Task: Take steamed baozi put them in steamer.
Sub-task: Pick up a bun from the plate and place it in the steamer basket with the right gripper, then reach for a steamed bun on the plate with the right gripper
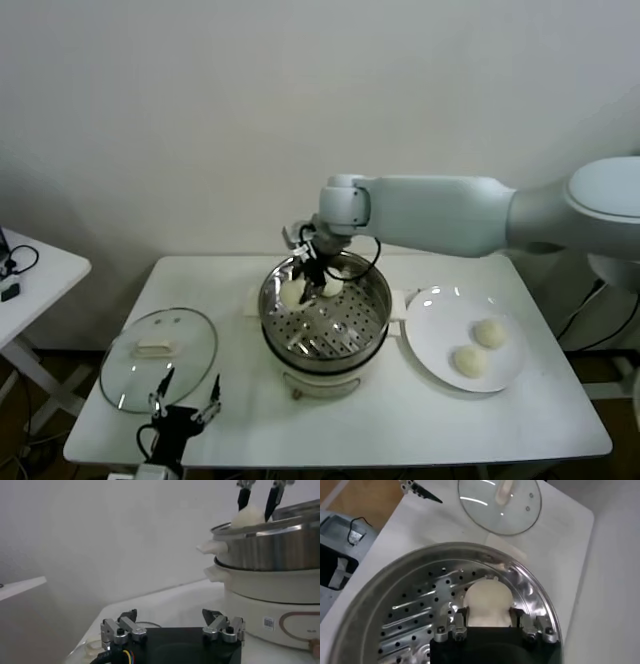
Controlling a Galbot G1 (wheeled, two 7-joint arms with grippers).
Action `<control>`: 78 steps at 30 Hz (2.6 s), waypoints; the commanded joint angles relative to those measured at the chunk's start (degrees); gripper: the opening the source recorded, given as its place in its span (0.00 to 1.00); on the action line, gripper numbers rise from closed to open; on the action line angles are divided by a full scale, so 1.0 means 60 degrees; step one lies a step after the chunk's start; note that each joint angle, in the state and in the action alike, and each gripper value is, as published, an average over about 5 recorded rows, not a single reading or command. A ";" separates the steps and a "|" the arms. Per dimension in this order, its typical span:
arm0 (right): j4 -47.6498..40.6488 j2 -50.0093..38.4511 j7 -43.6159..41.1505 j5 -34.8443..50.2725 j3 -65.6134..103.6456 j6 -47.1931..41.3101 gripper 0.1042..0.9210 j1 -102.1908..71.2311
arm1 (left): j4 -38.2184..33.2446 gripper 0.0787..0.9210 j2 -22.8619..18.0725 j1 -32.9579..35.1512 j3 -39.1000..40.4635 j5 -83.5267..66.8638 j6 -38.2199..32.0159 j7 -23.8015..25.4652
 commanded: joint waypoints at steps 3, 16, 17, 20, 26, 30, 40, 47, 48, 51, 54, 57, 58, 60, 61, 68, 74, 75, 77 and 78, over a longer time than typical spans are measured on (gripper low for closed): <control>-0.0603 0.0502 0.0121 -0.0490 0.0148 -0.0044 0.59 -0.0805 | 0.0054 0.88 0.0000 -0.0006 0.0023 0.0002 0.0004 -0.0002; -0.0123 0.0120 0.0241 -0.0376 0.0196 -0.0044 0.83 -0.0585 | 0.0017 0.88 0.0024 -0.0040 0.0038 -0.0018 0.0007 -0.0011; 0.0037 -0.0056 0.0236 -0.0279 0.0199 -0.0043 0.85 -0.0444 | 0.0004 0.88 0.0024 -0.0037 0.0031 -0.0021 0.0009 -0.0011; 0.0643 -0.0818 0.0099 0.0238 0.0039 -0.0013 0.88 0.0204 | -0.0045 0.88 0.0017 -0.0028 0.0025 -0.0026 0.0024 -0.0010; 0.1942 -0.3071 -0.0926 0.1294 -0.1600 0.0386 0.88 0.2231 | -0.0149 0.88 0.0009 0.0010 0.0030 -0.0032 0.0032 -0.0002; 0.2472 -0.4312 -0.1488 0.1071 -0.2788 0.0714 0.88 0.3238 | -0.0211 0.88 -0.0002 0.0024 0.0043 -0.0037 0.0034 -0.0001; 0.2842 -0.7065 -0.1343 -0.1010 -0.3457 0.0870 0.88 0.2453 | -0.0227 0.88 -0.0036 0.0022 0.0074 -0.0033 0.0032 -0.0003; 0.2651 -0.7898 -0.1048 -0.2596 -0.2211 0.0856 0.88 0.0418 | -0.0148 0.88 -0.0051 0.0018 0.0061 -0.0016 0.0039 -0.0006; 0.2650 -0.7943 -0.0996 -0.2755 -0.2012 0.0842 0.88 0.0146 | -0.0147 0.88 -0.0057 0.0017 0.0060 -0.0012 0.0043 -0.0006; 0.2610 -0.8010 -0.0877 -0.3125 -0.1428 0.0800 0.88 -0.0627 | -0.0131 0.88 -0.0079 0.0014 0.0073 0.0018 0.0051 -0.0005; 0.2485 -0.8016 -0.0800 -0.3465 -0.0855 0.0785 0.88 -0.1303 | -0.0101 0.88 -0.0093 0.0012 0.0086 0.0056 0.0047 -0.0005; 0.2275 -0.7960 -0.0693 -0.3834 -0.0379 0.0767 0.88 -0.1833 | -0.0076 0.88 -0.0102 0.0004 0.0087 0.0079 0.0046 -0.0005; 0.2208 -0.7932 -0.0652 -0.3931 -0.0269 0.0752 0.88 -0.1954 | -0.0069 0.88 -0.0104 0.0001 0.0089 0.0086 0.0046 -0.0004; 0.2067 -0.7869 -0.0592 -0.4111 -0.0049 0.0730 0.88 -0.2191 | -0.0059 0.88 -0.0109 -0.0002 0.0096 0.0099 0.0046 -0.0003; 0.2020 -0.7847 -0.0574 -0.4169 0.0028 0.0722 0.88 -0.2269 | -0.0056 0.88 -0.0111 0.0000 0.0100 0.0102 0.0046 -0.0002; 0.1703 -0.7660 -0.0493 -0.4378 0.0398 0.0710 0.88 -0.2695 | 0.0005 0.88 -0.0118 -0.0010 0.0094 0.0120 0.0007 -0.0010; 0.1382 -0.7483 -0.0478 -0.4407 0.0623 0.0726 0.88 -0.2946 | 0.0010 0.88 -0.0114 -0.0013 0.0070 0.0121 0.0006 -0.0011; 0.1337 -0.7458 -0.0477 -0.4410 0.0646 0.0730 0.88 -0.2972 | 0.0012 0.88 -0.0116 -0.0015 0.0067 0.0121 0.0006 -0.0012; 0.1255 -0.7408 -0.0476 -0.4409 0.0668 0.0739 0.88 -0.3003 | 0.0022 0.88 -0.0122 -0.0014 0.0071 0.0126 0.0001 -0.0013; 0.1211 -0.7381 -0.0472 -0.4412 0.0678 0.0744 0.88 -0.3019 | 0.0028 0.88 -0.0127 -0.0014 0.0075 0.0132 -0.0002 -0.0013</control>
